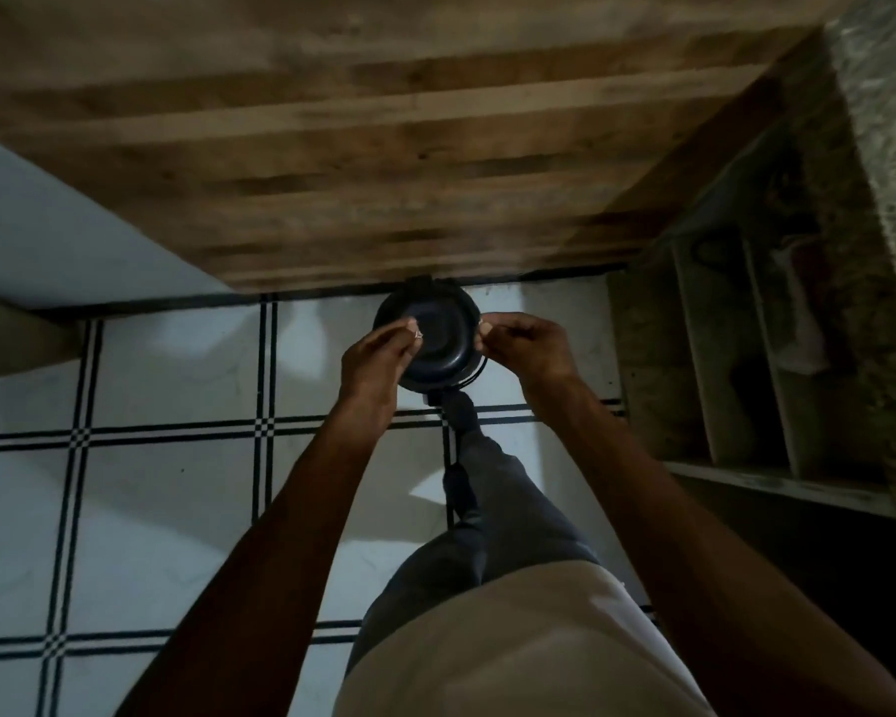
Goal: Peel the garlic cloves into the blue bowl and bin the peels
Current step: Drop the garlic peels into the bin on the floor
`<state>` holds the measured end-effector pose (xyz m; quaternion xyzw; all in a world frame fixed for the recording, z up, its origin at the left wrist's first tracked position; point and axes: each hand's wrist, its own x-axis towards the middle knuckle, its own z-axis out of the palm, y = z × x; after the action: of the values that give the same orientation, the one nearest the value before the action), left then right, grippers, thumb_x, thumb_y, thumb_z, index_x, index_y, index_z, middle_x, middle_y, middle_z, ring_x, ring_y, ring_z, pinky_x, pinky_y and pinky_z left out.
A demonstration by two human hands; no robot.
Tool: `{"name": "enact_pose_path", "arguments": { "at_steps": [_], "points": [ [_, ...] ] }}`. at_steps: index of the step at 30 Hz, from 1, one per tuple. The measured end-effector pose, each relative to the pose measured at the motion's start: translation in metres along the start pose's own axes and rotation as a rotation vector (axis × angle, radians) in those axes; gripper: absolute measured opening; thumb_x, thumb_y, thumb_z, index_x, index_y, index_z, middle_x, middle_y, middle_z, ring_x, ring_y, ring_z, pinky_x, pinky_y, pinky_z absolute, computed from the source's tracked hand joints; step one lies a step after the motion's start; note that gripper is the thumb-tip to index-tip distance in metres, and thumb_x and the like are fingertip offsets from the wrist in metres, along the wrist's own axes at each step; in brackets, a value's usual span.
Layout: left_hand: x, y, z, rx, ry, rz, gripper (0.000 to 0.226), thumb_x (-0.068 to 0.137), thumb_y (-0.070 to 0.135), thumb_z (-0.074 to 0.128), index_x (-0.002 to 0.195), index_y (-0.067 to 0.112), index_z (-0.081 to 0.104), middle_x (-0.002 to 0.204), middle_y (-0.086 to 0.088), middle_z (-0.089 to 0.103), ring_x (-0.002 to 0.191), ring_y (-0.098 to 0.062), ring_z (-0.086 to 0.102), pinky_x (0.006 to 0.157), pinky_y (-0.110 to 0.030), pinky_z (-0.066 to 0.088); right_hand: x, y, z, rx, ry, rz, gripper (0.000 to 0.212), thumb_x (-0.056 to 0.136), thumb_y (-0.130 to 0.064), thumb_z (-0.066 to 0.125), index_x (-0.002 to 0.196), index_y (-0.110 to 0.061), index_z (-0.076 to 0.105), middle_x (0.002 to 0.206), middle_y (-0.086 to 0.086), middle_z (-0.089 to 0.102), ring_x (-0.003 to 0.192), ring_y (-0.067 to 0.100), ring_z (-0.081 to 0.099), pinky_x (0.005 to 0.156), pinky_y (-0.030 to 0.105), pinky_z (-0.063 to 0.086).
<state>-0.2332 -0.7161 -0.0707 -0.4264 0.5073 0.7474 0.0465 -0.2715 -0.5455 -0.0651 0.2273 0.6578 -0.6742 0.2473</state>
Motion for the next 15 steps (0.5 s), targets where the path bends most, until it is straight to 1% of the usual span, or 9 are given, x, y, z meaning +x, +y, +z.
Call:
{"name": "enact_pose_path", "arguments": {
  "at_steps": [2,4,7,9,10,11,13,14,15],
  "points": [
    [0.008,0.003,-0.010,-0.026,0.011,0.008,0.014,0.095,0.000,0.068,0.105,0.008,0.072,0.121,-0.014,0.071,0.111,-0.021,0.069,0.094,-0.025,0.055,0.009,0.001,0.012,-0.036,-0.004,0.018,0.025,0.095,0.001,0.071,0.117,0.013,0.070,0.115,0.034,0.070,0.110,0.048,0.068,0.108,0.056,0.052],
    [0.017,0.005,-0.017,-0.035,0.025,0.018,0.014,0.096,0.001,0.067,0.109,0.007,0.071,0.122,-0.015,0.070,0.109,-0.020,0.069,0.092,-0.024,0.055,0.018,0.000,0.022,-0.063,-0.011,0.034,0.024,0.094,0.000,0.072,0.115,0.011,0.071,0.115,0.032,0.071,0.113,0.049,0.068,0.108,0.056,0.052],
    [0.033,0.004,-0.022,0.016,-0.002,0.032,0.021,0.100,0.002,0.061,0.120,0.003,0.066,0.129,-0.016,0.066,0.115,-0.021,0.065,0.092,-0.024,0.055,0.033,-0.003,0.036,-0.120,-0.024,0.069,0.029,0.092,-0.006,0.076,0.119,0.006,0.071,0.120,0.026,0.072,0.118,0.042,0.067,0.109,0.054,0.051],
    [0.047,-0.001,-0.022,0.105,-0.039,0.041,0.030,0.102,-0.001,0.055,0.131,-0.002,0.060,0.134,-0.017,0.062,0.120,-0.022,0.061,0.088,-0.018,0.055,0.048,-0.002,0.044,-0.151,-0.033,0.088,0.036,0.093,-0.010,0.076,0.125,0.005,0.068,0.124,0.024,0.070,0.121,0.039,0.066,0.110,0.053,0.051],
    [0.055,-0.004,-0.020,0.136,-0.046,0.044,0.034,0.102,-0.003,0.053,0.135,-0.003,0.057,0.133,-0.014,0.062,0.119,-0.021,0.060,0.085,-0.015,0.055,0.058,-0.001,0.047,-0.170,-0.036,0.103,0.038,0.094,-0.009,0.075,0.128,0.005,0.066,0.124,0.023,0.070,0.120,0.037,0.066,0.110,0.053,0.051],
    [0.063,-0.008,-0.019,0.140,-0.039,0.046,0.034,0.101,-0.004,0.054,0.134,-0.003,0.058,0.126,-0.010,0.065,0.115,-0.018,0.062,0.083,-0.014,0.055,0.068,0.002,0.050,-0.174,-0.049,0.112,0.035,0.096,-0.005,0.072,0.128,0.006,0.065,0.119,0.020,0.071,0.116,0.035,0.067,0.108,0.052,0.052],
    [0.083,-0.019,-0.016,0.091,0.012,0.011,0.021,0.096,-0.004,0.062,0.113,0.006,0.070,0.111,-0.004,0.070,0.107,-0.018,0.066,0.086,-0.020,0.054,0.087,0.010,0.055,-0.168,-0.085,0.131,0.028,0.098,0.003,0.064,0.125,0.009,0.065,0.110,0.018,0.071,0.109,0.033,0.067,0.106,0.048,0.055],
    [0.093,-0.025,-0.016,0.075,0.042,-0.009,0.019,0.095,-0.002,0.066,0.103,0.013,0.071,0.105,-0.004,0.071,0.106,-0.019,0.067,0.088,-0.025,0.053,0.096,0.014,0.058,-0.194,-0.094,0.146,0.030,0.098,0.000,0.066,0.126,0.008,0.065,0.113,0.018,0.071,0.111,0.034,0.067,0.106,0.047,0.055],
    [0.105,-0.032,-0.017,0.059,0.070,-0.029,0.019,0.094,-0.001,0.067,0.097,0.017,0.072,0.102,-0.004,0.072,0.104,-0.020,0.067,0.088,-0.027,0.053,0.106,0.020,0.063,-0.229,-0.097,0.158,0.036,0.097,-0.006,0.070,0.130,0.005,0.063,0.120,0.021,0.069,0.116,0.035,0.066,0.107,0.048,0.054]
  ]
}}
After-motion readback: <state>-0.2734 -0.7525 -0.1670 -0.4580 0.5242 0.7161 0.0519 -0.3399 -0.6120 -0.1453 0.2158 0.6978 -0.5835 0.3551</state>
